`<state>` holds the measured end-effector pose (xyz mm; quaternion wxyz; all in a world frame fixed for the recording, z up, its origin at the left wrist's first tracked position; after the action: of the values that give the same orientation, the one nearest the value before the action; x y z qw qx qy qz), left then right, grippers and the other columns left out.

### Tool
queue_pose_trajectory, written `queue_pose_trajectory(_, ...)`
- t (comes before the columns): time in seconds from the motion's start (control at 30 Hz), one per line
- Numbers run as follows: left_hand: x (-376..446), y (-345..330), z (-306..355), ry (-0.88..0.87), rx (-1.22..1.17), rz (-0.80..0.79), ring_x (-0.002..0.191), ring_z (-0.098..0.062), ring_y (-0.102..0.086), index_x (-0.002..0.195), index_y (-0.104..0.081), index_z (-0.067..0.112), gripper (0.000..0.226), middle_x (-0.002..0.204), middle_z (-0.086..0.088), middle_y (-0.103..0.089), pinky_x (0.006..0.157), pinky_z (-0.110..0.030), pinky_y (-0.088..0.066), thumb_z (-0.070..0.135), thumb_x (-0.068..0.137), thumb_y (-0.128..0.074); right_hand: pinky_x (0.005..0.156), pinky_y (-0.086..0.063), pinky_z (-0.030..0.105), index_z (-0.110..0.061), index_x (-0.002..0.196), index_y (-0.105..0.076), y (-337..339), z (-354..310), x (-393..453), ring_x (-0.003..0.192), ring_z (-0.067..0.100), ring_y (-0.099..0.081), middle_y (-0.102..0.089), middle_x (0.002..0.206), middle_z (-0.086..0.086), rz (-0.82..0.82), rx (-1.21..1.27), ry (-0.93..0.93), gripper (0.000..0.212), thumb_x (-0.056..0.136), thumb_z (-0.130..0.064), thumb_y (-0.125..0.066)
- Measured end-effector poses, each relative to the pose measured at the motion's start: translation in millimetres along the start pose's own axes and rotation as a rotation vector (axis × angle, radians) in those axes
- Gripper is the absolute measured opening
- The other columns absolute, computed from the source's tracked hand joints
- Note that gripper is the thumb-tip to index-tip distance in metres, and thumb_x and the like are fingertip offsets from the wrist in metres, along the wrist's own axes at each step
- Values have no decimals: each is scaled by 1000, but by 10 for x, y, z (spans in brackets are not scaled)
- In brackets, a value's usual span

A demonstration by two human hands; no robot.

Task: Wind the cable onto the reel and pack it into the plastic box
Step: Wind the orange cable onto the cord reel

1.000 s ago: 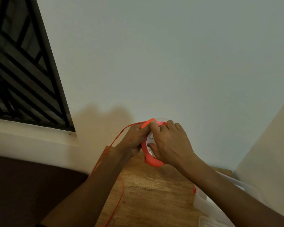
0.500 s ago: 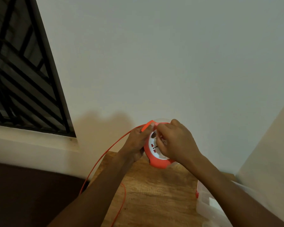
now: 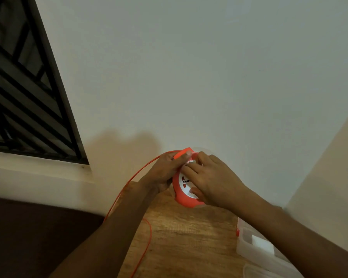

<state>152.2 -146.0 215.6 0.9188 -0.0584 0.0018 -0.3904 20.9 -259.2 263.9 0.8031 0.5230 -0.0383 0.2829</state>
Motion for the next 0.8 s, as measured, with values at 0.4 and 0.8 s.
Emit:
queue_pose_trajectory(0.4,-6,-42,-92,56,-208,47,95,-35,-77,115,-76,17,60,113,-18,-77,77,-42,-63,60,74,-81,70,-40,38,-13,84,-61,-93,160,156,58,26,-56,-65,61,6,31,36,-483,46,86,-56,-47)
queue_pose_trajectory(0.8,-33,54,-39,58,-208,38,97,-35,-72,127,-67,5,54,112,-21,-73,85,-43,-62,45,92,-66,77,-45,37,-17,94,-62,55,-11,132,89,23,-51,-64,100,-2,-11,295,-107,25,76,-35,-62)
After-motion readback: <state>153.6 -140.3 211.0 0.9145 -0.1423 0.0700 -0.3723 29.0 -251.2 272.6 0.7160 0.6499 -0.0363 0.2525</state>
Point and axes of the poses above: each hand's wrist, its own x-axis towards the middle knuckle, its own y-axis out of the back of the hand, z = x × y, the point moved 1 cm from there along x, towards the middle knuckle
